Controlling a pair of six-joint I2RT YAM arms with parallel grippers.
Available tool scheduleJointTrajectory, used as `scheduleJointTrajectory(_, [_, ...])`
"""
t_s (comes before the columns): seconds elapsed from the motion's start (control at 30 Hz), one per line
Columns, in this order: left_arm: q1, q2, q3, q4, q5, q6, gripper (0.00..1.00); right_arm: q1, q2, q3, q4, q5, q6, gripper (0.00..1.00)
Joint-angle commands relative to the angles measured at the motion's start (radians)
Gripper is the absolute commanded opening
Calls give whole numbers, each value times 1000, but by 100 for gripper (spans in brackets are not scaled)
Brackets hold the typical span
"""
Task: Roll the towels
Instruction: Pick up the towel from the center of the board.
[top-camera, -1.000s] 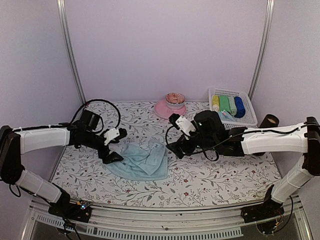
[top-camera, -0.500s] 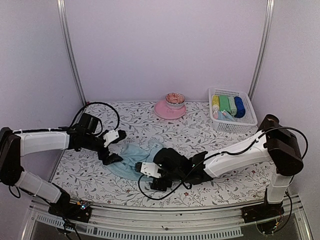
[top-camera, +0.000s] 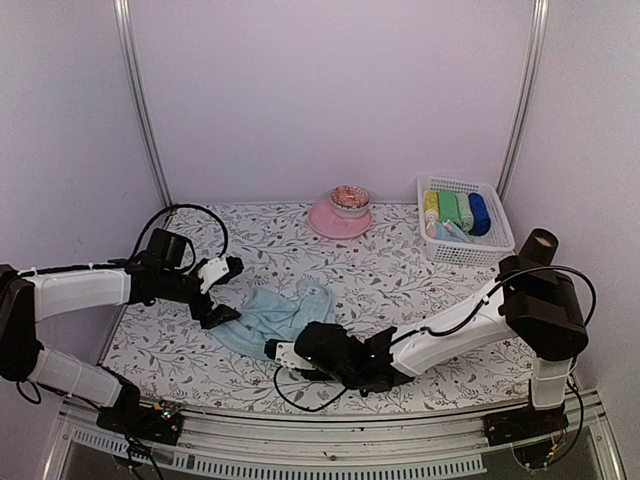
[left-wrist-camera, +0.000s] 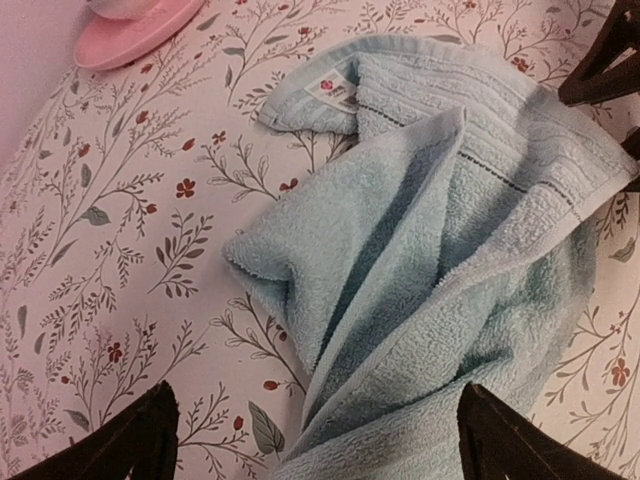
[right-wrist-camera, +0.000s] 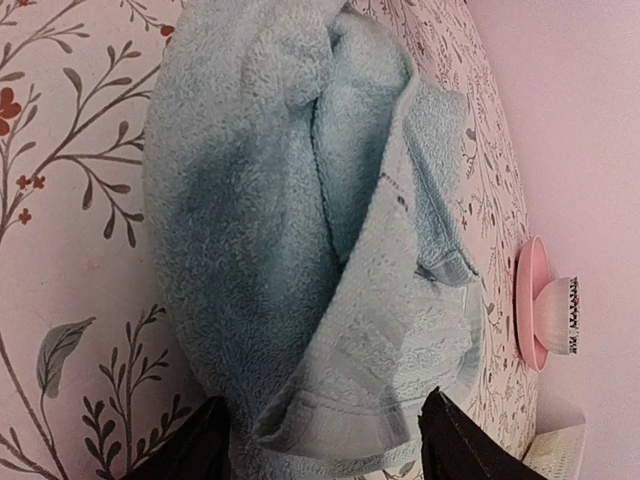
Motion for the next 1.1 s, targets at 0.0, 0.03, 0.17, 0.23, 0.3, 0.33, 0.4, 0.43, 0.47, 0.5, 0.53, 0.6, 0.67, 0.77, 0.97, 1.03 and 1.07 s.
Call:
scheduleJointTrajectory(0.0, [10, 5, -17, 24, 20, -10, 97, 17, -19, 5, 77, 31, -29, 63])
scheduleJointTrajectory(0.03, [10, 7, -16, 24, 19, -11, 97, 19, -31, -3, 83, 17, -32, 63])
scheduleJointTrajectory(0.17, [11, 13, -17, 27, 21, -9, 97, 25, -68, -28, 107, -19, -31, 63])
scheduleJointTrajectory(0.23, [10, 17, -18, 28, 22, -9, 97, 26, -59, -25, 117, 6, -31, 60])
scheduleJointTrajectory(0.3, [10, 22, -18, 28, 24, -10, 97, 26, -37, -15, 121, 37, -39, 51])
scheduleJointTrajectory(0.33, [11, 23, -18, 29, 23, -9, 97, 27, -26, -11, 122, 44, -44, 49])
scheduleJointTrajectory(0.4, [11, 24, -18, 27, 24, -10, 97, 26, -11, -7, 124, 47, -53, 47])
scheduleJointTrajectory(0.43, [12, 25, -18, 27, 26, -10, 97, 27, -9, -6, 127, 44, -54, 47])
scheduleJointTrajectory(0.47, [11, 26, -18, 25, 27, -10, 97, 26, -8, -6, 129, 44, -54, 46])
scheduleJointTrajectory(0.5, [12, 24, -18, 25, 28, -11, 97, 26, -10, -6, 132, 46, -54, 44])
scheduleJointTrajectory(0.53, [11, 24, -18, 25, 30, -11, 97, 26, -12, -6, 135, 46, -54, 42])
scheduleJointTrajectory(0.6, [11, 23, -18, 24, 31, -9, 97, 27, -19, -7, 141, 40, -54, 34])
scheduleJointTrajectory(0.67, [12, 26, -18, 24, 33, -9, 97, 27, -18, -9, 146, 33, -57, 23])
scheduleJointTrajectory(0.77, [12, 29, -18, 25, 36, -9, 97, 25, -13, -5, 156, 35, -63, 5])
scheduleJointTrajectory(0.97, [30, -3, 6, 0, 56, -6, 97, -25, -115, -29, 161, 89, -32, 2])
scheduleJointTrajectory(1.03, [43, -26, 27, -16, 66, 12, 97, -79, -215, -49, 133, 99, 10, 2])
scheduleJointTrajectory(1.07, [48, -36, 39, -24, 66, 20, 97, -108, -278, -61, 118, 103, 46, 2])
